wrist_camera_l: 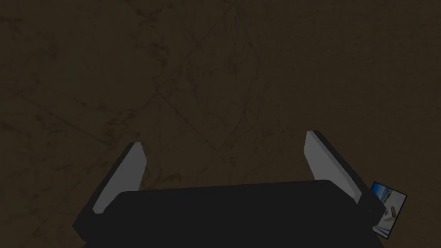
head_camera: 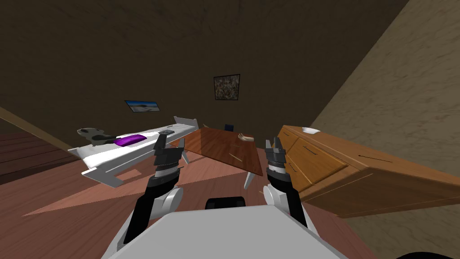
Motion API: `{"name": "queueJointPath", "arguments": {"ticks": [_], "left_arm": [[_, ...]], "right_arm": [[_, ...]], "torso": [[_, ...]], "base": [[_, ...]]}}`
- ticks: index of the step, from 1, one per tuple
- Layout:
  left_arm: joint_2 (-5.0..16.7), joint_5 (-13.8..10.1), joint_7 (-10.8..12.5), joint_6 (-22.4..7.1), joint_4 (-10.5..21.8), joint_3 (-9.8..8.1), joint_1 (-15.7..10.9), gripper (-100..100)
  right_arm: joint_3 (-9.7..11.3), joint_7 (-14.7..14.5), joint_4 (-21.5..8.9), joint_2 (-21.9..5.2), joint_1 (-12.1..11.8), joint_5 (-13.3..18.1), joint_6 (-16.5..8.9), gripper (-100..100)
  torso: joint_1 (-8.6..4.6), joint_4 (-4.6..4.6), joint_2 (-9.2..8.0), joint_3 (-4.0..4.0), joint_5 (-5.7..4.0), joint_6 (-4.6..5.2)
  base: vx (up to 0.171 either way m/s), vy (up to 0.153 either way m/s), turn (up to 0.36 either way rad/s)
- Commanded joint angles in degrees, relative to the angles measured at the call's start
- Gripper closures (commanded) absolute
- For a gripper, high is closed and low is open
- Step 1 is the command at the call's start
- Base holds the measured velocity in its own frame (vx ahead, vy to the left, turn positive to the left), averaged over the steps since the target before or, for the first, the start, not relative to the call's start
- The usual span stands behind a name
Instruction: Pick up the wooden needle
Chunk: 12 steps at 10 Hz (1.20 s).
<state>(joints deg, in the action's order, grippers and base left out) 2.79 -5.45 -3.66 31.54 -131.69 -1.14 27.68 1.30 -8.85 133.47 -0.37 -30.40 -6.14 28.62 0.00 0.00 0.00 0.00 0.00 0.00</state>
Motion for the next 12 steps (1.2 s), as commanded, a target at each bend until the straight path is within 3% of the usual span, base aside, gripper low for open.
{"name": "queueJointPath", "arguments": {"ticks": [1,6,7,11,12], "left_arm": [[0.0,0.0,0.0,0.0,0.0,0.00,0.0,0],[0.0,0.0,0.0,0.0,0.0,0.01,0.0,0],[0.0,0.0,0.0,0.0,0.0,0.01,0.0,0],[0.0,0.0,0.0,0.0,0.0,0.00,0.0,0],[0.0,0.0,0.0,0.0,0.0,0.01,0.0,0]], "right_arm": [[-0.5,-1.8,-0.4,-2.5,-0.2,-0.6,-1.4,-100],[-2.5,-9.5,-2.6,-8.5,-1.1,-3.4,-8.0,-100],[-2.5,-10.0,-2.6,-8.5,-1.1,-3.4,-8.1,-100],[-4.1,-16.8,-4.7,-12.2,-1.8,-6.0,-14.2,-100],[-4.1,-17.3,-4.7,-12.2,-1.8,-6.0,-14.2,-100]], "torso": [[0.00,0.00,0.00,0.00,0.00,0.00],[0.29,-0.03,0.13,0.07,0.06,-0.02],[0.31,-0.04,0.18,0.11,0.07,-0.02],[0.21,-0.03,0.13,0.08,0.05,0.01],[0.18,-0.03,0.10,0.06,0.05,-0.01]], "base": [[0.018,0.034,0.104],[0.038,0.072,0.144],[0.038,0.060,0.057],[0.037,0.055,0.152],[0.025,0.037,0.071]]}}
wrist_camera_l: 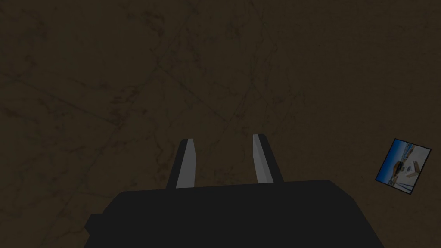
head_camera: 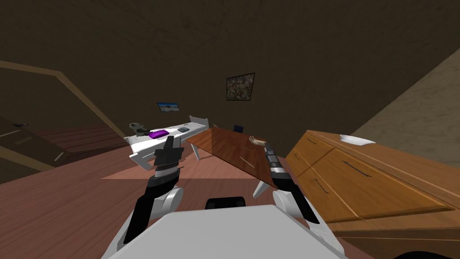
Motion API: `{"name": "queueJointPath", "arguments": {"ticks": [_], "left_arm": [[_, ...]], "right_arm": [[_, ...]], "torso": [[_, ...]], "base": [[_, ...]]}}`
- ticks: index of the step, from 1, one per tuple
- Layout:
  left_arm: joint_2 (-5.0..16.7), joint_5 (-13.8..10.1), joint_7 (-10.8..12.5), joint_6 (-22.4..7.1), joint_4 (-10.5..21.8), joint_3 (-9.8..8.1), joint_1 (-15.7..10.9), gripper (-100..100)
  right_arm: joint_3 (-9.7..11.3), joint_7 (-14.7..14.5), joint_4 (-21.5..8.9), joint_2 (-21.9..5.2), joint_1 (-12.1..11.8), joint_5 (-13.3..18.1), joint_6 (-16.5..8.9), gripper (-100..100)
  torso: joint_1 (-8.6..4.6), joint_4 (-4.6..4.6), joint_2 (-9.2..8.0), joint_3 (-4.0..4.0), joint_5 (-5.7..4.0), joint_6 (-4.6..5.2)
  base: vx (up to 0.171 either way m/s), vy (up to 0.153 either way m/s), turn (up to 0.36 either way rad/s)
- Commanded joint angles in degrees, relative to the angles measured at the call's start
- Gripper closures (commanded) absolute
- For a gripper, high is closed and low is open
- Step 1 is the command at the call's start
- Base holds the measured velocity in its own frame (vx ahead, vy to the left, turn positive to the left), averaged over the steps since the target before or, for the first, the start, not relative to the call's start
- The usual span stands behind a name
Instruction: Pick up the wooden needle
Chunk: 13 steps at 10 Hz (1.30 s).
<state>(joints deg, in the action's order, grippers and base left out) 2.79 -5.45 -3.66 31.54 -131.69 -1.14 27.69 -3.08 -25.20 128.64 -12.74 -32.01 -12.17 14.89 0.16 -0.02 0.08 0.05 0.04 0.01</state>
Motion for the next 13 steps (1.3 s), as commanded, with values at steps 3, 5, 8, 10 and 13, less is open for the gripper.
{"name": "queueJointPath", "arguments": {"ticks": [3,5,8,10,13], "left_arm": [[0.0,0.0,0.0,0.0,0.0,0.00,0.0,0],[0.0,0.0,0.0,0.0,0.0,0.00,0.0,0],[0.0,0.0,0.0,0.0,0.0,0.00,0.0,0],[0.0,0.0,0.0,0.0,0.0,0.00,0.0,0],[0.0,0.0,0.0,0.0,0.0,0.00,0.0,0]], "right_arm": [[-0.8,-5.8,-1.5,-2.4,-0.7,-2.0,-5.1,-100],[-1.4,-8.8,-2.5,-3.6,-0.9,-3.1,-7.5,-100],[-2.0,-12.5,-3.4,-4.8,-1.1,-4.2,-10.2,-100],[-2.5,-15.6,-4.5,-6.0,-1.3,-5.4,-12.8,-100],[-3.3,-20.6,-6.7,-8.3,-1.7,-7.9,-17.8,-100]], "torso": [[0.00,-0.01,0.02,0.01,0.00,0.00],[0.00,0.00,0.01,0.01,0.00,0.01],[-0.03,-0.01,0.04,0.02,-0.01,-0.03],[-0.01,0.00,0.02,0.01,0.00,-0.01],[-0.05,0.00,-0.01,0.00,-0.01,0.02]], "base": [[0.034,0.044,0.151],[0.035,0.039,0.134],[0.036,0.028,0.146],[0.033,0.030,0.148],[0.032,0.024,0.194]]}}
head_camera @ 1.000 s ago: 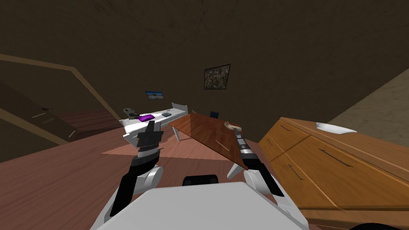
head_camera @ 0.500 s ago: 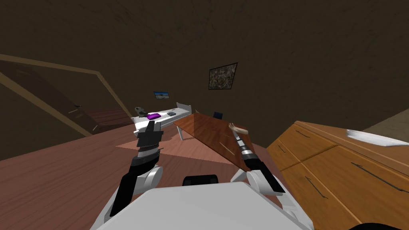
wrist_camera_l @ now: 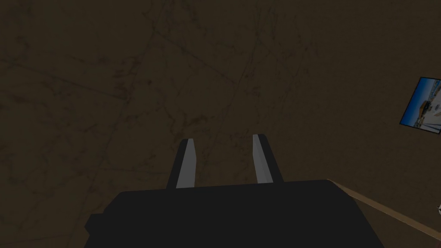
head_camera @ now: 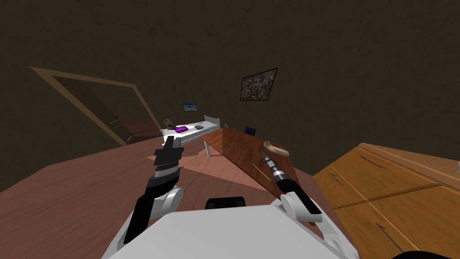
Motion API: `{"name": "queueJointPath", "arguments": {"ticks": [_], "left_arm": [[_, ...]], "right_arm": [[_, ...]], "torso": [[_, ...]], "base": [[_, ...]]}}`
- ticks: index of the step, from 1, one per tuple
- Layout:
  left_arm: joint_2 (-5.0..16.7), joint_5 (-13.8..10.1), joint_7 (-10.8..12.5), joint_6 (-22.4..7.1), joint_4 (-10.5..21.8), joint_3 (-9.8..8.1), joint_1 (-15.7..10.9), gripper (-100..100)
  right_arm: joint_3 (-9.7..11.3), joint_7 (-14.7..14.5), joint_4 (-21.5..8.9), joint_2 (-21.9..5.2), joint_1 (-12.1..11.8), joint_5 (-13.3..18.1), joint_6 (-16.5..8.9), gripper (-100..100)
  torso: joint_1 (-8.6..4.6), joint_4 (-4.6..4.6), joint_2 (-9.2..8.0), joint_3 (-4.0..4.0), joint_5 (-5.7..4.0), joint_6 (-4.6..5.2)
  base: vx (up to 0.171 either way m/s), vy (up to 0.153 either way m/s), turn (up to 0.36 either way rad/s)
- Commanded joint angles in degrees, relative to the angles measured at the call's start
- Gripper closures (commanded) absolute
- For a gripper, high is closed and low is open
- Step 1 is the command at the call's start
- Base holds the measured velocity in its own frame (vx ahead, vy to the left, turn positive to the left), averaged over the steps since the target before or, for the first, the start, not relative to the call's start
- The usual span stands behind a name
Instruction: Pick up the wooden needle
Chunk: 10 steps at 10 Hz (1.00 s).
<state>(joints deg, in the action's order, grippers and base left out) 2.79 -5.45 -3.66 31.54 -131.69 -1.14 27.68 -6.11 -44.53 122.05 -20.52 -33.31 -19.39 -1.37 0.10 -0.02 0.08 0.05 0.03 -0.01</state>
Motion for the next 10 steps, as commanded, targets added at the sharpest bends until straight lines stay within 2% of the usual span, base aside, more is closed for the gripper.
{"name": "queueJointPath", "arguments": {"ticks": [1,2,3,4,5,6,7,8,9,10], "left_arm": [[0.0,0.0,0.0,0.0,0.0,0.00,0.0,0],[0.0,0.0,0.0,0.0,0.0,-0.01,0.0,0],[0.0,0.0,0.0,0.0,0.0,0.00,0.0,0],[0.0,0.0,0.0,0.0,0.0,-0.01,0.0,0],[0.0,0.0,0.0,0.0,0.0,0.00,0.0,0],[0.0,0.0,0.0,0.0,0.0,-0.01,0.0,0],[0.0,0.0,0.0,0.0,0.0,0.00,0.0,0],[0.0,0.0,0.0,0.0,0.0,-0.01,0.0,0],[0.0,0.0,0.0,0.0,0.0,0.00,0.0,0],[0.0,0.0,0.0,0.0,0.0,-0.01,0.0,0]], "right_arm": [[-0.3,-2.5,-0.1,-0.6,-0.4,-0.7,-1.9,-100],[-0.7,-4.4,-1.3,-1.7,-0.6,-2.0,-3.9,-100],[-0.7,-5.6,-1.3,-1.7,-0.6,-2.0,-4.6,-100],[-1.0,-7.4,-2.5,-2.9,-0.7,-3.3,-7.0,-100],[-1.0,-8.7,-2.5,-2.9,-0.7,-3.3,-7.3,-100],[-1.2,-10.5,-3.7,-4.0,-0.8,-4.6,-9.3,-100],[-1.2,-11.8,-3.7,-4.0,-0.8,-4.6,-10.0,-100],[-1.4,-13.5,-5.0,-5.2,-0.9,-5.9,-12.3,-100],[-1.4,-14.8,-5.0,-5.2,-0.9,-5.9,-12.7,-100],[-1.5,-16.6,-6.4,-6.3,-0.9,-7.3,-15.4,-100]], "torso": [[0.00,0.00,0.00,0.00,0.00,0.00],[-0.03,0.01,-0.03,-0.01,0.00,0.04],[-0.03,0.01,-0.02,-0.01,0.00,0.01],[-0.04,0.01,-0.04,-0.02,-0.01,0.05],[-0.05,0.01,-0.04,-0.02,-0.01,0.01],[-0.06,0.01,-0.06,-0.03,-0.01,0.05],[-0.07,0.01,-0.05,-0.03,-0.01,0.00],[-0.08,0.02,-0.08,-0.04,-0.01,0.06],[-0.08,0.02,-0.09,-0.05,-0.01,0.02],[-0.10,0.02,-0.10,-0.06,-0.02,0.06]], "base": [[0.027,0.009,0.138],[0.028,0.015,0.234],[0.024,0.005,0.105],[0.025,0.008,0.230],[0.020,0.000,0.125],[0.019,0.003,0.254],[0.016,-0.005,0.139],[0.010,-0.005,0.228],[0.009,-0.010,0.132],[0.008,-0.012,0.254]]}}
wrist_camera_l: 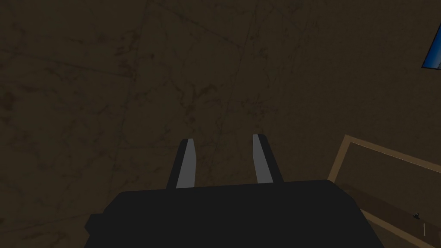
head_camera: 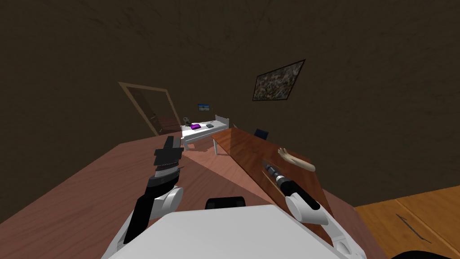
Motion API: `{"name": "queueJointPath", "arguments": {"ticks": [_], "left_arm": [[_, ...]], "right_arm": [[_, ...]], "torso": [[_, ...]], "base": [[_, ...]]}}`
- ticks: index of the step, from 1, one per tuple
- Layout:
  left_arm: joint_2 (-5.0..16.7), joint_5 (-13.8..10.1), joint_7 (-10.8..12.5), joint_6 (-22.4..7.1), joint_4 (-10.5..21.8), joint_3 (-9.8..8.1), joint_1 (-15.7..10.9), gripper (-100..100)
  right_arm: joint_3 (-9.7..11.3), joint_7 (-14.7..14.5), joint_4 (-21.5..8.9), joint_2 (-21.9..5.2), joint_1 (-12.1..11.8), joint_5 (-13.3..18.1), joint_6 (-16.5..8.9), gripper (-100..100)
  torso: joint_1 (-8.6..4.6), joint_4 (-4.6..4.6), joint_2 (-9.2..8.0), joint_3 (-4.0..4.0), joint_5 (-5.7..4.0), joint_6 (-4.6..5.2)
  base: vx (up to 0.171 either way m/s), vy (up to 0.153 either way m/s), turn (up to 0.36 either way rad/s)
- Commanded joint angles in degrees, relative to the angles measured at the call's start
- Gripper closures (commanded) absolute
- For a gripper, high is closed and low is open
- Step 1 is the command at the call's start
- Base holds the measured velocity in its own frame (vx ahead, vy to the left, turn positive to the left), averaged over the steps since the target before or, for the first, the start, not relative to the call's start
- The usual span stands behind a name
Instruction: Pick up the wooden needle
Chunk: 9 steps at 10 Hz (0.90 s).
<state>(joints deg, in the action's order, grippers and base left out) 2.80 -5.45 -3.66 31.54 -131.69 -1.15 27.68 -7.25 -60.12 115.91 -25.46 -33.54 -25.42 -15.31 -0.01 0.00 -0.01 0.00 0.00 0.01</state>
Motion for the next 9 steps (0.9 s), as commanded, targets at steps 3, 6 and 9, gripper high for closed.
{"name": "queueJointPath", "arguments": {"ticks": [3,6,9], "left_arm": [[0.0,0.0,0.0,0.0,0.0,0.00,0.0,0],[0.0,0.0,0.0,0.0,0.0,-0.01,0.0,0],[0.0,0.0,0.0,0.0,0.0,0.00,0.0,0]], "right_arm": [[-0.5,-5.0,-1.6,-2.4,-0.7,-2.6,-4.0,-100],[-0.5,-9.9,-4.3,-4.4,-0.6,-5.2,-9.0,-100],[-0.5,-13.0,-5.7,-5.3,-0.5,-6.5,-11.4,-100]], "torso": [[-0.03,0.01,-0.04,-0.02,0.00,0.01],[-0.04,0.01,-0.06,-0.03,0.00,0.07],[-0.10,0.02,-0.09,-0.05,-0.02,0.03]], "base": [[0.003,-0.020,0.172],[-0.006,-0.025,0.199],[-0.016,-0.035,0.181]]}}
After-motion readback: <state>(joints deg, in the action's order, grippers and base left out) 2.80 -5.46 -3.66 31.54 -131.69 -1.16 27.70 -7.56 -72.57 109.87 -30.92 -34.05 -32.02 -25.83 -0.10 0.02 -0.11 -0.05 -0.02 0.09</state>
